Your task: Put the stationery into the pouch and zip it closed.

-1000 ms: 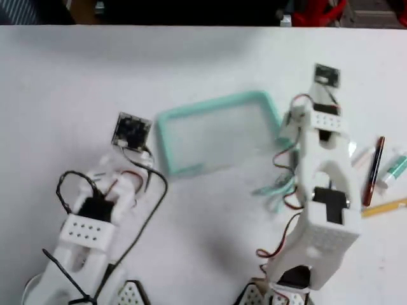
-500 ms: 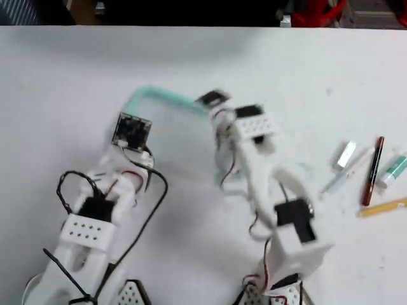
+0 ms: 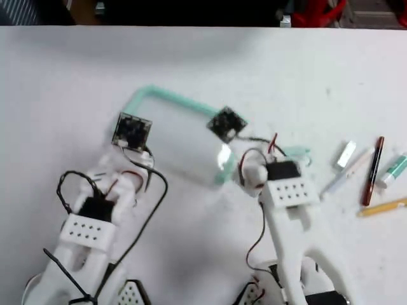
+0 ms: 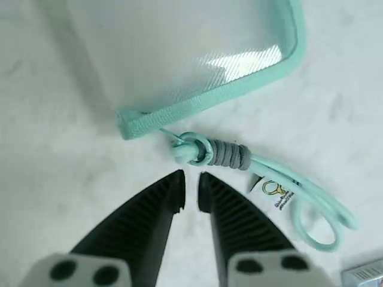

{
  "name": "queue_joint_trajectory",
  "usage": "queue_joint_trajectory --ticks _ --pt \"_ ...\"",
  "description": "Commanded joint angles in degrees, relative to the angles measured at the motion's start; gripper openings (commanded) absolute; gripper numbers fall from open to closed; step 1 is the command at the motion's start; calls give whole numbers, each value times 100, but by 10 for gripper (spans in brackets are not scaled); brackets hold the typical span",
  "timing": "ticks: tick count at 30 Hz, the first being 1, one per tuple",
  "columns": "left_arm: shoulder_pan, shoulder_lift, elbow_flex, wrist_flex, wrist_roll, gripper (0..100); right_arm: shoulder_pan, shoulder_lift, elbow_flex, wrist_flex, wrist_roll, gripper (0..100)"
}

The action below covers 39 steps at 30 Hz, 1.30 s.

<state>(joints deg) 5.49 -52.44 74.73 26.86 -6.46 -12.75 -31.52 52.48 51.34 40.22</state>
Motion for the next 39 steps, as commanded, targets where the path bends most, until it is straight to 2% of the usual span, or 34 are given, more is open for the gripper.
queue_joint_trajectory --ticks 1,2,6,12,19,21,25,27,33,36,39 --pt "48 -127 -35 -123 -70 27 119 -101 88 -251 105 259" --pt "48 -127 -35 -123 -70 27 92 -13 88 -251 105 284" --pt "48 -127 -26 -132 -70 27 -136 567 -299 -180 105 241" --pt "48 -119 -26 -123 -70 27 -198 2264 -1609 453 -167 235" --pt "48 -127 -26 -141 -70 27 -224 3327 -2180 488 123 232" --pt "48 -127 -26 -141 -70 27 -251 3477 -2215 488 149 204" --pt "48 -127 -26 -141 -70 27 -224 3538 -2215 312 149 60" --pt "48 -127 -26 -141 -70 27 -207 3556 -2215 277 141 20" --pt "48 -127 -26 -141 -70 28 -163 3415 -2189 338 105 18" --pt "48 -127 -26 -132 -70 28 -4 2870 -2180 593 62 18" --pt "48 -119 -35 -97 -70 62 101 2167 -2031 673 -422 18"
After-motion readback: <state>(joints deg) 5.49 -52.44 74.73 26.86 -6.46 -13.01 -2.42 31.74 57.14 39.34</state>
